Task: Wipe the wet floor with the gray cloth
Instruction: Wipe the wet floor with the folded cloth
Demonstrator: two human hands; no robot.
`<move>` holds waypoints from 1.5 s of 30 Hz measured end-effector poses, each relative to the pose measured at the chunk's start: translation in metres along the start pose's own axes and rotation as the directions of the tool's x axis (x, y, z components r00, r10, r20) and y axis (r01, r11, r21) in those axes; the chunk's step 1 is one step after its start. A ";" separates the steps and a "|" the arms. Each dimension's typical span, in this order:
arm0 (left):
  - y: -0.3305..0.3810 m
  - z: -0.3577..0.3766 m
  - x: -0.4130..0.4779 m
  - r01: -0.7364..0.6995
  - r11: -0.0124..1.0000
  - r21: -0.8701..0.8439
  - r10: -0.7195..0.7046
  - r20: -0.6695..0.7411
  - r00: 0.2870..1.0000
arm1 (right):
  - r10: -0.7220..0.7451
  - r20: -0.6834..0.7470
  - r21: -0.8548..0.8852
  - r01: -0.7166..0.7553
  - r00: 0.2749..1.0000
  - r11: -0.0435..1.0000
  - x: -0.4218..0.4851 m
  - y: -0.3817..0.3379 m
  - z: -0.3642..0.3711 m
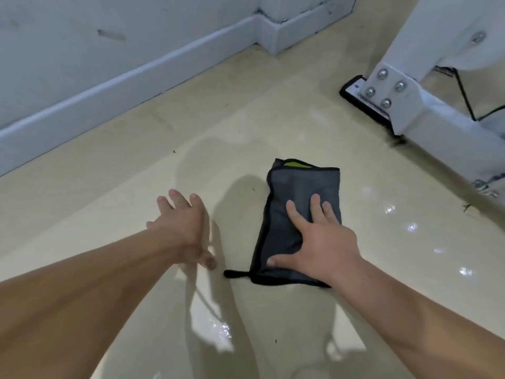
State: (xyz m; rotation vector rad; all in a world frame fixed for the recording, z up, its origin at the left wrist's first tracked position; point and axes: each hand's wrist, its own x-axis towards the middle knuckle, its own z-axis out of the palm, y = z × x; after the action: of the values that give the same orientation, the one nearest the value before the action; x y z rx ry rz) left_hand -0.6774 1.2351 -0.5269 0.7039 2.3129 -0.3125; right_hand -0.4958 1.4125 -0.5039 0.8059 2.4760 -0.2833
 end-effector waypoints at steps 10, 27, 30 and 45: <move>0.033 -0.008 -0.031 0.041 0.986 0.165 -0.012 -0.172 0.985 | 0.232 0.080 0.146 -0.241 0.969 0.959 0.001 0.099 -0.022; 0.083 0.039 -0.047 -0.282 0.959 0.004 0.274 -0.250 0.928 | 0.188 -0.023 0.097 -0.185 0.982 0.978 -0.077 0.057 0.052; 0.074 0.046 -0.054 -0.312 0.947 -0.077 0.265 -0.362 0.894 | 0.096 -0.051 0.074 -0.092 0.994 0.993 -0.067 0.027 0.049; -0.064 0.103 -0.193 -0.155 0.952 -0.265 0.071 -0.300 0.951 | -0.182 0.027 -0.019 0.183 0.983 0.983 -0.063 -0.142 0.051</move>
State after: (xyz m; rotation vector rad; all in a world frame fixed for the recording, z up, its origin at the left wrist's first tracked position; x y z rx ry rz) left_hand -0.5387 1.0640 -0.4697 0.7720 2.5056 0.1902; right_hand -0.5160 1.2501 -0.5077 0.5634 2.5281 -0.3292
